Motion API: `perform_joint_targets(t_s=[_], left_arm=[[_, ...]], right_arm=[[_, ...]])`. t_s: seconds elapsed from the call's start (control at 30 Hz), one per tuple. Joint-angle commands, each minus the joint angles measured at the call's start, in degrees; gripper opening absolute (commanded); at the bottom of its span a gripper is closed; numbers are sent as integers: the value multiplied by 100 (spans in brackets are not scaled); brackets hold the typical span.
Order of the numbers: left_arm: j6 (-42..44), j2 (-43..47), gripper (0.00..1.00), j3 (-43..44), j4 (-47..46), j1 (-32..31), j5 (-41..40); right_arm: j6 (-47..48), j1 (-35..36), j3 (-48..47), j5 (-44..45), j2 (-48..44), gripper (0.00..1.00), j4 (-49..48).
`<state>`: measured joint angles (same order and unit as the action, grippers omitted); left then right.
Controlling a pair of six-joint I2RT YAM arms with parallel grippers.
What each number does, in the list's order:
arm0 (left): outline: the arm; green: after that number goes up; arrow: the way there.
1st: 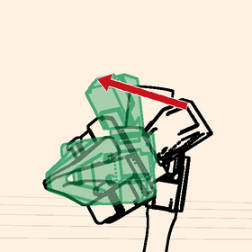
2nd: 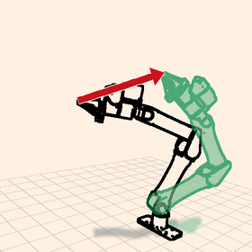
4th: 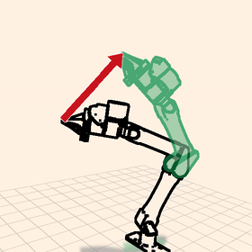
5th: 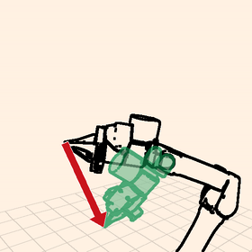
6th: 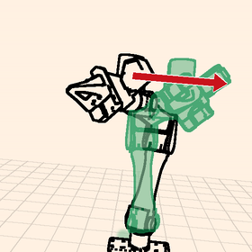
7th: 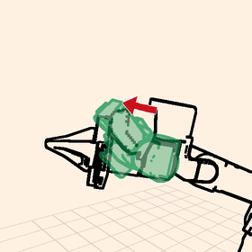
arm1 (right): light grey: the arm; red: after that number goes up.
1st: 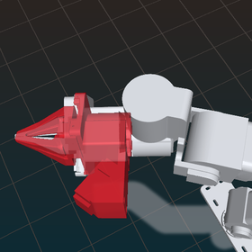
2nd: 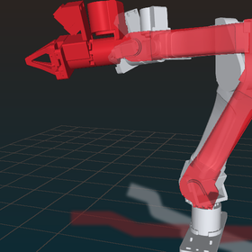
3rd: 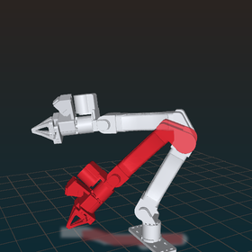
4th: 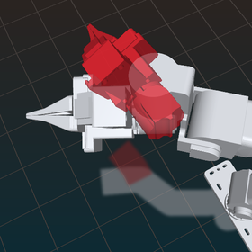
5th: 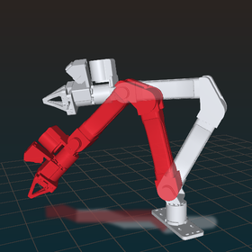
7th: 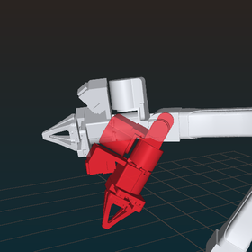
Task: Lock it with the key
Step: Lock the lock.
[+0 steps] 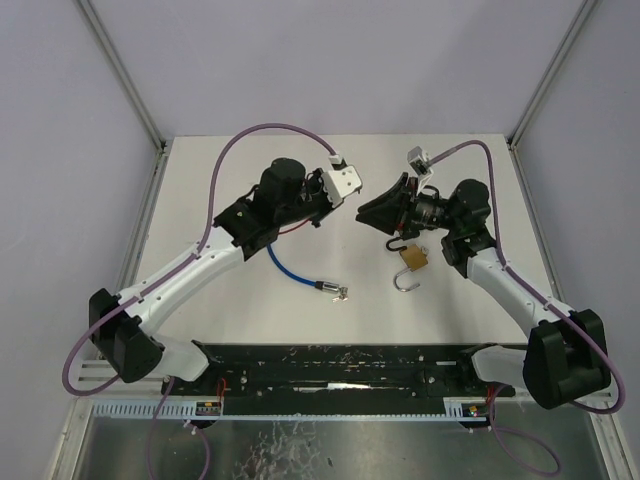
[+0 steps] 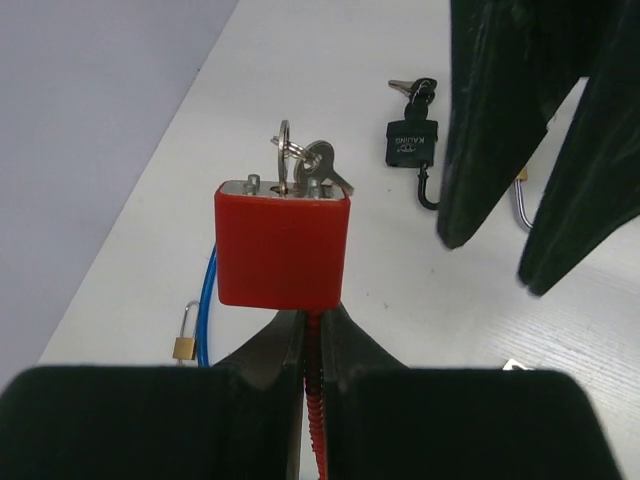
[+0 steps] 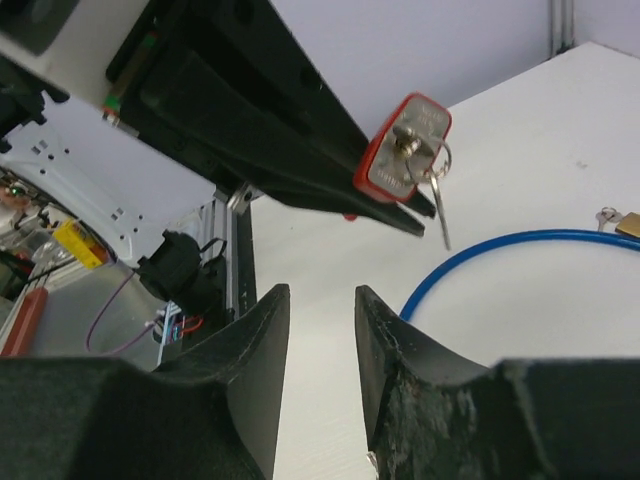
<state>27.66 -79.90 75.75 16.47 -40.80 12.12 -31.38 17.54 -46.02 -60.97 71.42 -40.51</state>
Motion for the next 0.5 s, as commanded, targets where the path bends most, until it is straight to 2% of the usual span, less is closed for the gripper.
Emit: perform_joint_targets(t_s=[0.0, 0.23, 0.47], left_arm=[[-299, -155, 0, 302, -610, -262, -604], [-541, -134, 0, 171, -1002, -484, -1024], [-729, -105, 0, 75, -1250, -541, -1087]], right_arm=[[-443, 193, -22, 1099, -96, 40, -813], [-966, 245, -164, 1522, 7, 46, -831], [-1290, 281, -264, 1944, 105, 47, -459]])
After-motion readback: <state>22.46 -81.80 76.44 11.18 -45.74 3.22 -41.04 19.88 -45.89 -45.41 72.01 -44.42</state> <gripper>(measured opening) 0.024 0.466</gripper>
